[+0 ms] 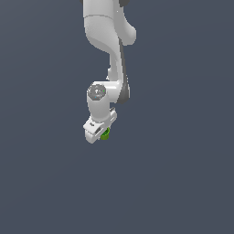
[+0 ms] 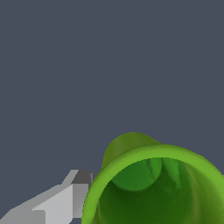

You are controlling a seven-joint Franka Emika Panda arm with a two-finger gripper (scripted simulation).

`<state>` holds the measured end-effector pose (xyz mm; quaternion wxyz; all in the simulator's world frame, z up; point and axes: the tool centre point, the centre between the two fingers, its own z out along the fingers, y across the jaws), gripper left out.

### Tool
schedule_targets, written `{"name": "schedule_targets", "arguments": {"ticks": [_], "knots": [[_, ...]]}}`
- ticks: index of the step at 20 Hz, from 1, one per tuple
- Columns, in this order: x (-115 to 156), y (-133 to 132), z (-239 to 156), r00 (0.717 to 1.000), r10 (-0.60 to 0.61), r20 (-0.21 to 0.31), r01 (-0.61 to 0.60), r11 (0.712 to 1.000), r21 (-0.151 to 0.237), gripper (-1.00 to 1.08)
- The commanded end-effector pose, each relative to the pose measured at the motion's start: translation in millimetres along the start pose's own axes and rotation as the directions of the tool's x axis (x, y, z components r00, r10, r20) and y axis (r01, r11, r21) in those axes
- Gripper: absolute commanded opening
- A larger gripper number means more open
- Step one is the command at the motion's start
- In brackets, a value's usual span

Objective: Pick up the object and move it to a goal position.

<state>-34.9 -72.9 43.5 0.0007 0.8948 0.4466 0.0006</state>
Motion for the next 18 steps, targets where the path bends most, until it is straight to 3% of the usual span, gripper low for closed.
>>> {"name": "schedule_targets", "arguments": {"ticks": [1, 10, 18], "knots": [[0.2, -0.8, 1.0, 1.0, -0.001, 0.001, 0.001, 1.0, 0.002, -1.0], [-0.4, 2.3, -7.4, 1.0, 0.0, 0.0, 0.0, 1.0, 0.0, -1.0], [-1.8, 15.1, -49.3, 1.0, -0.001, 0.0, 0.001, 1.0, 0.001, -1.0]]}}
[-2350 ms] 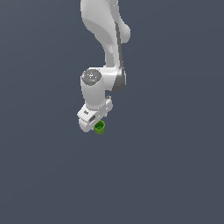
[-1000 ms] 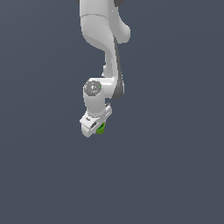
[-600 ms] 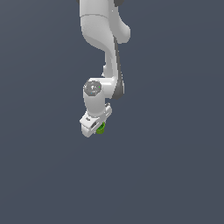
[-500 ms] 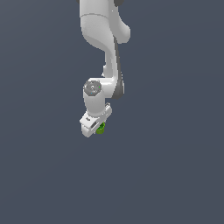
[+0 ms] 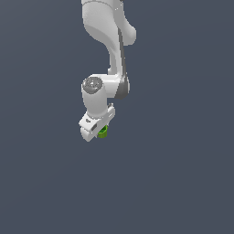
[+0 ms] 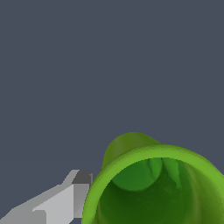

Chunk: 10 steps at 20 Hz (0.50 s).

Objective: Pick up the object and move it to a goal position.

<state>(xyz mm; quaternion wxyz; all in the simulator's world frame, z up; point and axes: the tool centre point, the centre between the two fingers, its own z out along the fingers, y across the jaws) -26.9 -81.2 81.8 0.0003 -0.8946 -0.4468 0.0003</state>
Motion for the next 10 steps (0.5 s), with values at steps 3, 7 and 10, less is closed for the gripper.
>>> {"name": "schedule_targets", "arguments": {"ticks": [3, 7, 10], "knots": [[-0.9, 11.1, -35.6, 1.0, -0.001, -0.002, 0.001, 1.0, -0.001, -1.0], [-2.3, 23.2, -74.8, 1.0, -0.001, -0.002, 0.001, 1.0, -0.001, -1.0], [-3.3, 33.1, -106.3, 1.0, -0.001, -0.002, 0.001, 1.0, -0.001, -1.0]]}}
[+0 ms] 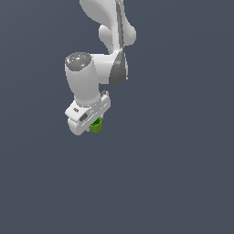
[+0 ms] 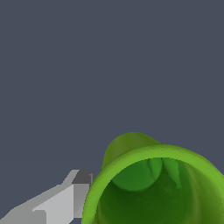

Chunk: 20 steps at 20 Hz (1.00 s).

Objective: Pick up the object and move it to a goal position.

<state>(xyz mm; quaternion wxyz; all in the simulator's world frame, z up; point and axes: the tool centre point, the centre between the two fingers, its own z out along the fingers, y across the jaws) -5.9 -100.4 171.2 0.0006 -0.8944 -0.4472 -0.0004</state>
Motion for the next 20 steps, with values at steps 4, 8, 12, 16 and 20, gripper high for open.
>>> {"name": "schedule_targets", "arguments": {"ticks": [4, 8, 12, 16, 20], "knots": [[-1.7, 18.0, -57.9, 1.0, -0.001, -0.001, 0.001, 1.0, 0.0, -1.0], [-2.9, 31.1, -97.9, 1.0, -0.001, -0.001, 0.001, 1.0, 0.0, -1.0], [-3.9, 43.7, -135.3, 1.0, -0.001, -0.001, 0.001, 1.0, 0.0, -1.0], [-4.7, 54.9, -167.0, 1.0, 0.0, -0.001, 0.0, 1.0, 0.0, -1.0], [-5.4, 64.8, -194.4, 1.0, 0.0, 0.0, 0.0, 1.0, 0.0, -1.0]]}}
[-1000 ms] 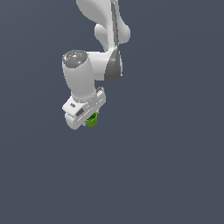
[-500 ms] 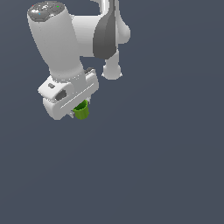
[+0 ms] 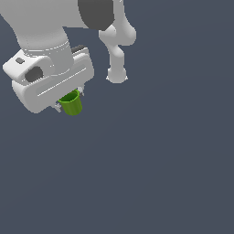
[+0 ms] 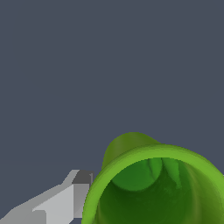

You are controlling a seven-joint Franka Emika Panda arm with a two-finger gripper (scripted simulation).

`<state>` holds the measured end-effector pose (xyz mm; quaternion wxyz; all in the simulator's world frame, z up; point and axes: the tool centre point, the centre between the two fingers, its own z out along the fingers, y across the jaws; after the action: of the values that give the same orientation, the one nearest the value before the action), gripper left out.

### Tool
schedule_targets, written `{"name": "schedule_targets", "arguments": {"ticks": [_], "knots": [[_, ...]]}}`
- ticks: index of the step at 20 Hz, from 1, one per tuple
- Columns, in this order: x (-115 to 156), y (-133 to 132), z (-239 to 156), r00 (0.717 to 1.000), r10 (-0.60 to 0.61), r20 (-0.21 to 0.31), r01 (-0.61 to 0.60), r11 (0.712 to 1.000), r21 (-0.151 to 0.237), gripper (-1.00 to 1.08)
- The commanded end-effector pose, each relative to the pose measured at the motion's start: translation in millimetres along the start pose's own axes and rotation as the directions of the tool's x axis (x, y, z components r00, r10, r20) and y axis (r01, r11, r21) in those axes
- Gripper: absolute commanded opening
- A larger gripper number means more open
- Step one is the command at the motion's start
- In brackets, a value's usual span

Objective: Pick up the object and move it to a goal position.

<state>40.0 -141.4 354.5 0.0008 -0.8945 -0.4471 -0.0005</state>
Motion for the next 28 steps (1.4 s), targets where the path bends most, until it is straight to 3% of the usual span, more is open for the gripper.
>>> {"name": "schedule_targets", "arguments": {"ticks": [1, 14, 28], "knots": [[-0.4, 5.9, -17.3, 1.0, 0.0, 0.0, 0.0, 1.0, -0.001, -1.0], [-1.0, 29.5, -79.3, 1.0, 0.001, 0.001, -0.001, 1.0, -0.001, -1.0], [-0.7, 38.7, -100.7, 1.0, 0.001, 0.001, -0.001, 1.0, -0.001, -1.0]]}}
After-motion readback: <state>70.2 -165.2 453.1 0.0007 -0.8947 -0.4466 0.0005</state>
